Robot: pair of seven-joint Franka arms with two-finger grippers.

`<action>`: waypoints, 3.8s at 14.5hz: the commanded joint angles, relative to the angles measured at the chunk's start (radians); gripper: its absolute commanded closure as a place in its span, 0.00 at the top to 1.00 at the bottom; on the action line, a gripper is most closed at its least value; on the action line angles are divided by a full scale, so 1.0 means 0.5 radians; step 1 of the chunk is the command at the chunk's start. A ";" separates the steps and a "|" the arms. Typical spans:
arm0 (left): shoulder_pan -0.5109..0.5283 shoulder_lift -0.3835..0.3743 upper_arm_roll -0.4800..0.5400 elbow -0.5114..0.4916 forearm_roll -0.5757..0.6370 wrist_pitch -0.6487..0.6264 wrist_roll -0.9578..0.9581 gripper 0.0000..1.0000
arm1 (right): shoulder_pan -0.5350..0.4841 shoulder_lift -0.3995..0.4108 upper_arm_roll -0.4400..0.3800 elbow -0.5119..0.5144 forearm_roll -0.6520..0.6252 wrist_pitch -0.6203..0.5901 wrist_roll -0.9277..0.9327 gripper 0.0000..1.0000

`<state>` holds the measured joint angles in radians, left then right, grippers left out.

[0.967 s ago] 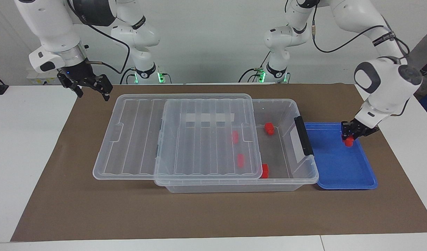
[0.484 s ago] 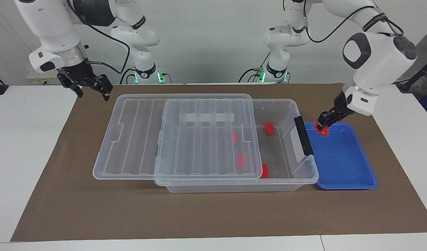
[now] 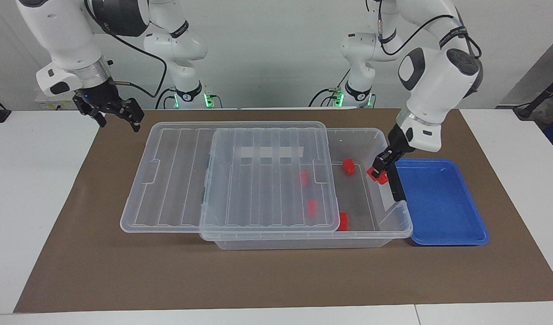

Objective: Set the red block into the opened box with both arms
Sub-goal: 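Carry the red block over the opened box with the left gripper, then lower the red block into the box and open the left gripper, then withdraw the left gripper over the tray while the right gripper reaches the lid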

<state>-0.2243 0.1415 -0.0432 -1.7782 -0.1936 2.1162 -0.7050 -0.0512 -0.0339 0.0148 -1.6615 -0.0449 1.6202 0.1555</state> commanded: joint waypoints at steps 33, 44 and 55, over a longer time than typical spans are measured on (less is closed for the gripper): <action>-0.248 0.000 0.059 -0.427 0.709 0.126 0.465 1.00 | -0.247 -0.080 0.001 -0.714 0.047 0.794 -0.130 0.00; 0.306 -0.308 0.068 -0.073 0.673 -0.689 1.555 1.00 | -0.211 0.034 0.013 -0.714 0.053 0.987 -0.185 0.00; 0.519 -0.338 0.050 -0.144 0.433 -0.523 1.855 1.00 | 0.004 0.034 0.019 -0.711 0.062 0.993 -0.222 0.00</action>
<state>0.0406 -0.0012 -0.0310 -1.8276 0.0332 1.8324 0.2209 -0.0665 -0.0117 0.0242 -2.0119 -0.0448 2.1030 0.0853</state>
